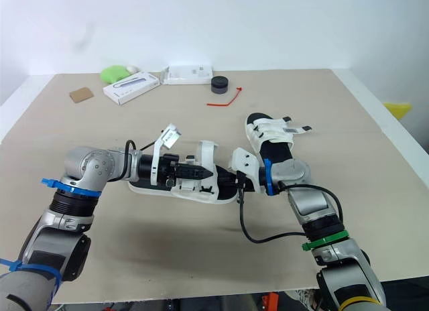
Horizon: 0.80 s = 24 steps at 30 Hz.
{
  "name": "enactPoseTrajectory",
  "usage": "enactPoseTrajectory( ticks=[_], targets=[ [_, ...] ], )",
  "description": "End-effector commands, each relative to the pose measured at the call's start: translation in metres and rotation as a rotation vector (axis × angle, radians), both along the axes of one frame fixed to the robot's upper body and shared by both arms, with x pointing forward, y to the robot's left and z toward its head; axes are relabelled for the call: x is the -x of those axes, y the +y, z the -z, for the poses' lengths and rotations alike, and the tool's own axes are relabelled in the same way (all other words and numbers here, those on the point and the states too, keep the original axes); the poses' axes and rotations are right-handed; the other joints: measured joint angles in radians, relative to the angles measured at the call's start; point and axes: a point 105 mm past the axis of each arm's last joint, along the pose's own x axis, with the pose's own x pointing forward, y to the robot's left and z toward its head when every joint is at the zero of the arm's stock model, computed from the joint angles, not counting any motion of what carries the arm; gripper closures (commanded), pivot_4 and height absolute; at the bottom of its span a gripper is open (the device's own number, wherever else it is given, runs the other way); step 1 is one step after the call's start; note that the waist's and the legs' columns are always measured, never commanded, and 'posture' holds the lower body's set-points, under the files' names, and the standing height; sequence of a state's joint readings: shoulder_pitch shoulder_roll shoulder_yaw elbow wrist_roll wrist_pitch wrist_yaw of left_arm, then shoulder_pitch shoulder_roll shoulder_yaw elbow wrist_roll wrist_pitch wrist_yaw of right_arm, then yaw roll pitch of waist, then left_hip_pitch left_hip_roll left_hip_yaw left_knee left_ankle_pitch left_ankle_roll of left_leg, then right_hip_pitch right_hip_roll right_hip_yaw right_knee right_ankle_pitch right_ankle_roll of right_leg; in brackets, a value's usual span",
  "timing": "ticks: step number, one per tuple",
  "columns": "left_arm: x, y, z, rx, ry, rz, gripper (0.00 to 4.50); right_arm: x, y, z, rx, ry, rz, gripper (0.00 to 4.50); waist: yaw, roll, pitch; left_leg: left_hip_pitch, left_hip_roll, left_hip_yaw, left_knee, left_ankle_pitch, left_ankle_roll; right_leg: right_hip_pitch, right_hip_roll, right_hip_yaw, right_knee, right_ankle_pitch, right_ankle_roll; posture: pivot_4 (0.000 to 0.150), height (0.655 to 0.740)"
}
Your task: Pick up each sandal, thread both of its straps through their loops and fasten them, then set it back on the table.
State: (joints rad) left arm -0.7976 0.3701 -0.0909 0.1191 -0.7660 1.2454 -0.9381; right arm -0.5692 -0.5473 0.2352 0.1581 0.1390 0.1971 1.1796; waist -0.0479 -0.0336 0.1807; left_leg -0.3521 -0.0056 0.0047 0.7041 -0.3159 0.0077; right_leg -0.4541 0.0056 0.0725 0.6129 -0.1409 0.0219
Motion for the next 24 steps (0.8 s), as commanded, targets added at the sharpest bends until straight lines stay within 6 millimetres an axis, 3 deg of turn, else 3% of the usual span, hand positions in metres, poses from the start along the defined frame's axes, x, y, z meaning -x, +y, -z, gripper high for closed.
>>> enactPoseTrajectory(
  ticks=[1, 24],
  targets=[
    [-0.001, -0.001, -0.019, 0.039, -0.049, 0.011, 4.43, 0.002, 0.002, -0.002, 0.01, -0.01, -0.016, 4.5, 0.0, 0.0, 0.0, 0.0, 0.0, 0.0, 0.0, 0.0, 0.0, 0.0, 0.0, 0.0, 0.0, 0.0, 0.0, 0.15, 0.74],
    [-0.001, 0.003, 0.003, -0.023, -0.016, 0.002, 4.43, 0.002, 0.001, -0.001, 0.015, -0.01, -0.015, 4.5, 0.0, 0.0, 0.0, 0.0, 0.0, 0.0, 0.0, 0.0, 0.0, 0.0, 0.0, 0.0, 0.0, 0.0, 0.0, 0.15, 0.74]
  ],
)
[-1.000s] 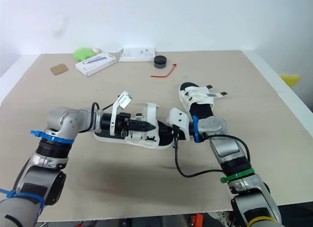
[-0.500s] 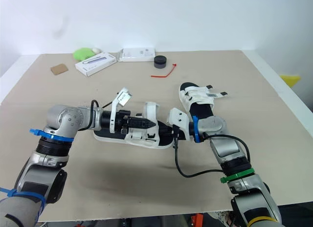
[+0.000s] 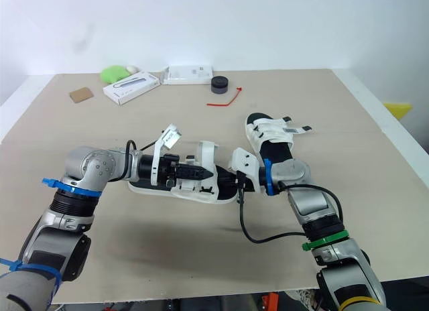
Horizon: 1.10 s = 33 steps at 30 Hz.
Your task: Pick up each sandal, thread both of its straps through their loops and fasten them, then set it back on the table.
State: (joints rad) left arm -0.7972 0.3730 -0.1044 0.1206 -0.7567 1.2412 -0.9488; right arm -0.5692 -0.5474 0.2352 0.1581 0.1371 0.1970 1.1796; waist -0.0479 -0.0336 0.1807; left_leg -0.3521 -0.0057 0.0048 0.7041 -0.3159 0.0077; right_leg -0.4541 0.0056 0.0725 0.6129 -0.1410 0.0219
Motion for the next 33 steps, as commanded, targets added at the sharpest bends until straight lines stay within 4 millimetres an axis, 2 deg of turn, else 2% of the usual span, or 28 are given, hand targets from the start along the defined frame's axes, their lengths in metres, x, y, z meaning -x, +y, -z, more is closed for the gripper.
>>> enactPoseTrajectory(
  ticks=[1, 8, 16, 26, 33],
  targets=[
    [-0.003, 0.004, 0.004, -0.029, -0.025, -0.014, 4.43, 0.002, 0.001, -0.001, 0.013, -0.009, -0.016, 4.5, 0.0, 0.0, 0.0, 0.0, 0.0, 0.0, 0.0, 0.0, 0.0, 0.0, 0.0, 0.0, 0.0, 0.0, 0.0, 0.15, 0.74],
    [-0.011, 0.007, 0.02, -0.126, -0.151, -0.035, 4.43, 0.002, 0.001, -0.001, 0.015, -0.01, -0.02, 4.5, 0.0, 0.0, 0.0, 0.0, 0.0, 0.0, 0.0, 0.0, 0.0, 0.0, 0.0, 0.0, 0.0, 0.0, 0.0, 0.15, 0.74],
    [-0.014, 0.006, 0.025, -0.154, -0.217, -0.018, 4.43, 0.002, 0.001, -0.001, 0.019, -0.012, -0.022, 4.5, 0.0, 0.0, 0.0, 0.0, 0.0, 0.0, 0.0, 0.0, 0.0, 0.0, 0.0, 0.0, 0.0, 0.0, 0.0, 0.15, 0.74],
    [0.006, -0.003, 0.006, -0.095, -0.303, 0.091, 4.43, 0.002, 0.001, -0.002, 0.02, -0.014, -0.023, 4.5, 0.0, 0.0, 0.0, 0.0, 0.0, 0.0, 0.0, 0.0, 0.0, 0.0, 0.0, 0.0, 0.0, 0.0, 0.0, 0.15, 0.74],
    [0.021, -0.001, 0.015, -0.143, -0.316, 0.159, 4.43, 0.002, 0.001, -0.002, 0.019, -0.017, -0.026, 4.5, 0.0, 0.0, 0.0, 0.0, 0.0, 0.0, 0.0, 0.0, 0.0, 0.0, 0.0, 0.0, 0.0, 0.0, 0.0, 0.15, 0.74]
  ],
)
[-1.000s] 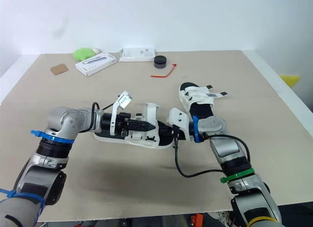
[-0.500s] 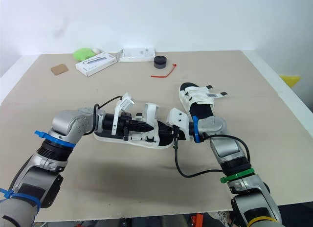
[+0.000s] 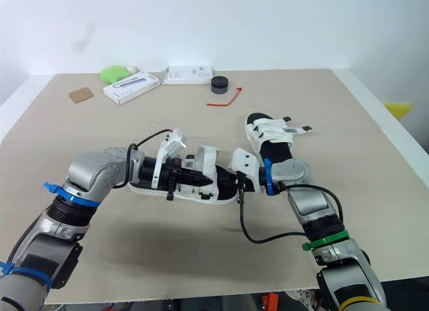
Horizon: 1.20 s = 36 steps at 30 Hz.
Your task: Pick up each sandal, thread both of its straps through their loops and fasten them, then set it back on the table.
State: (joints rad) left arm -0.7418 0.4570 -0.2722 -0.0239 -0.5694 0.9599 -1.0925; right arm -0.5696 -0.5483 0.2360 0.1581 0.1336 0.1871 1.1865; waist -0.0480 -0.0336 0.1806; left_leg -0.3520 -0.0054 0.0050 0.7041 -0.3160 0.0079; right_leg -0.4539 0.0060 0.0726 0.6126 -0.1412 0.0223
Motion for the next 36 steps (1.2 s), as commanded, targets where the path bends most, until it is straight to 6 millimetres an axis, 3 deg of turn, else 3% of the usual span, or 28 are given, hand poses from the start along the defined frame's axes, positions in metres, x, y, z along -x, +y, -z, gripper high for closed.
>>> enactPoseTrajectory(
  ticks=[1, 7, 10, 14, 22, 26, 30, 33, 36],
  targets=[
    [0.009, 0.004, 0.009, -0.044, 0.009, 0.032, 4.43, 0.001, 0.001, -0.002, 0.015, -0.011, -0.016, 4.5, 0.0, 0.0, 0.0, 0.0, 0.0, 0.0, 0.0, 0.0, 0.0, 0.0, 0.0, 0.0, 0.0, 0.0, 0.0, 0.15, 0.74],
    [0.005, 0.013, 0.017, -0.081, 0.031, -0.015, 4.43, 0.0, 0.002, -0.001, 0.015, -0.012, -0.019, 4.5, 0.0, 0.0, 0.0, 0.0, 0.001, 0.0, 0.0, 0.0, 0.0, 0.001, 0.002, 0.0, 0.0, 0.0, 0.0, 0.15, 0.74],
    [0.001, 0.014, 0.013, -0.073, 0.01, -0.031, 3.75, 0.0, 0.002, -0.002, 0.015, -0.014, -0.02, 4.5, 0.0, 0.0, 0.0, 0.0, 0.001, 0.0, 0.0, 0.0, 0.0, 0.001, 0.002, 0.0, 0.0, 0.0, 0.0, 0.15, 0.74],
    [-0.004, 0.01, 0.0, -0.016, -0.041, -0.043, 2.05, 0.0, 0.002, -0.002, 0.016, -0.014, -0.02, 4.5, 0.0, 0.0, 0.0, 0.0, 0.001, 0.0, 0.0, 0.0, 0.0, 0.001, 0.002, 0.0, 0.0, 0.0, -0.001, 0.15, 0.74],
    [-0.022, 0.004, -0.028, 0.071, -0.073, -0.096, 2.05, -0.001, 0.003, -0.002, 0.015, -0.014, -0.018, 4.5, 0.0, 0.0, 0.0, 0.0, 0.001, 0.001, 0.0, 0.001, 0.0, 0.0, 0.002, 0.001, 0.0, 0.001, -0.001, 0.15, 0.74],
    [-0.029, 0.002, -0.032, 0.102, -0.064, -0.126, 2.05, -0.002, 0.003, -0.001, 0.015, -0.015, -0.016, 4.5, 0.0, 0.0, 0.0, 0.0, 0.001, 0.001, 0.0, 0.0, 0.0, 0.0, 0.002, 0.001, 0.0, 0.001, -0.001, 0.15, 0.74],
    [-0.023, -0.002, -0.033, 0.112, -0.043, -0.086, 2.05, -0.002, 0.002, -0.001, 0.014, -0.015, -0.014, 4.5, 0.0, 0.0, 0.0, 0.0, 0.001, 0.001, 0.0, 0.0, 0.0, 0.0, 0.002, 0.001, 0.0, 0.001, -0.001, 0.15, 0.74],
    [-0.021, -0.005, -0.035, 0.128, -0.032, -0.071, 2.8, -0.002, 0.002, -0.001, 0.014, -0.016, -0.012, 4.5, 0.0, 0.0, 0.0, 0.0, 0.001, 0.001, 0.0, 0.0, 0.0, 0.0, 0.002, 0.001, 0.0, 0.001, -0.001, 0.15, 0.74],
    [-0.026, -0.005, -0.036, 0.126, -0.03, -0.088, 4.26, -0.002, 0.002, -0.001, 0.014, -0.016, -0.013, 4.5, 0.0, 0.0, 0.0, 0.0, 0.001, 0.001, 0.0, 0.0, 0.0, 0.0, 0.002, 0.001, 0.0, 0.001, -0.001, 0.15, 0.74]
  ],
)
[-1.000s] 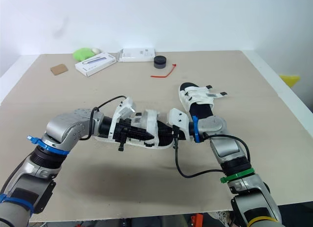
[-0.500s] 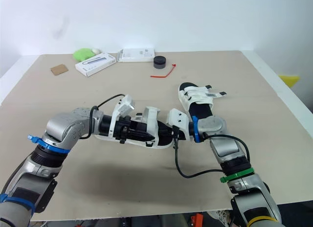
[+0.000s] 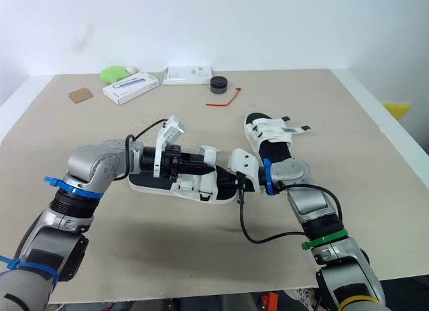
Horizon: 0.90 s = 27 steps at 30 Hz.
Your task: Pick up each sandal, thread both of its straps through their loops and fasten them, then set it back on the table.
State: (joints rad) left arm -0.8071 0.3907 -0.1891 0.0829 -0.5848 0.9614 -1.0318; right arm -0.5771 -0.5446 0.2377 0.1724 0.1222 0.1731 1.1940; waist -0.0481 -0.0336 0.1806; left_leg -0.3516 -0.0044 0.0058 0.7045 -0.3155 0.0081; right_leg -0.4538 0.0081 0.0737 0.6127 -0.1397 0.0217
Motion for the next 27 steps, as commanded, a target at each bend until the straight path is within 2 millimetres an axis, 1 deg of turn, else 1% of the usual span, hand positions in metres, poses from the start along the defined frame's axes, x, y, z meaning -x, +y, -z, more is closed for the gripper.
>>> enactPoseTrajectory(
  ticks=[1, 4, 6, 16, 19, 21, 27],
  targets=[
    [-0.004, -0.002, -0.017, 0.033, -0.04, 0.001, 4.48, -0.001, 0.002, -0.002, 0.005, -0.01, -0.007, 4.5, 0.0, 0.0, 0.0, 0.0, 0.0, 0.0, 0.0, 0.0, 0.0, 0.0, 0.0, 0.0, 0.0, 0.0, 0.0, 0.15, 0.74],
    [-0.003, -0.002, -0.018, 0.034, -0.041, 0.009, 4.48, -0.001, 0.002, -0.002, 0.004, -0.009, -0.007, 4.5, 0.0, 0.0, 0.0, 0.0, 0.0, 0.0, 0.0, 0.0, 0.0, 0.0, 0.0, 0.0, 0.0, 0.0, 0.0, 0.15, 0.74],
    [0.004, -0.001, -0.016, 0.02, -0.047, 0.042, 4.48, -0.001, 0.002, -0.002, 0.004, -0.01, -0.006, 4.5, 0.0, 0.0, 0.0, 0.0, 0.0, 0.0, 0.0, 0.0, 0.0, 0.0, 0.0, 0.0, 0.0, 0.0, 0.0, 0.15, 0.74],
    [0.022, 0.009, 0.005, -0.052, -0.034, 0.068, 4.48, 0.0, 0.002, -0.001, 0.006, -0.01, -0.011, 4.5, -0.001, 0.0, 0.0, 0.001, 0.0, 0.0, 0.0, 0.0, 0.0, 0.0, 0.001, 0.0, 0.0, 0.0, 0.0, 0.15, 0.74],
    [0.02, 0.009, 0.011, -0.072, -0.065, 0.049, 4.48, -0.001, 0.003, -0.002, 0.005, -0.01, -0.012, 4.5, -0.001, 0.0, 0.0, 0.0, 0.001, 0.0, 0.0, 0.0, 0.0, 0.0, 0.001, 0.0, 0.0, 0.0, 0.0, 0.15, 0.74],
    [0.014, 0.009, 0.013, -0.077, -0.103, 0.013, 4.48, -0.001, 0.003, -0.002, 0.006, -0.012, -0.015, 4.5, -0.001, 0.0, 0.0, 0.001, 0.001, 0.0, 0.0, 0.0, 0.0, 0.0, 0.001, 0.0, 0.0, 0.0, 0.0, 0.15, 0.74],
    [-0.003, 0.006, 0.007, -0.055, -0.2, -0.045, 4.48, 0.0, 0.003, -0.002, 0.011, -0.012, -0.021, 4.5, -0.001, 0.0, 0.0, 0.0, 0.0, 0.0, 0.0, 0.0, 0.0, 0.0, 0.001, 0.0, 0.0, 0.0, 0.0, 0.15, 0.74]
  ],
)
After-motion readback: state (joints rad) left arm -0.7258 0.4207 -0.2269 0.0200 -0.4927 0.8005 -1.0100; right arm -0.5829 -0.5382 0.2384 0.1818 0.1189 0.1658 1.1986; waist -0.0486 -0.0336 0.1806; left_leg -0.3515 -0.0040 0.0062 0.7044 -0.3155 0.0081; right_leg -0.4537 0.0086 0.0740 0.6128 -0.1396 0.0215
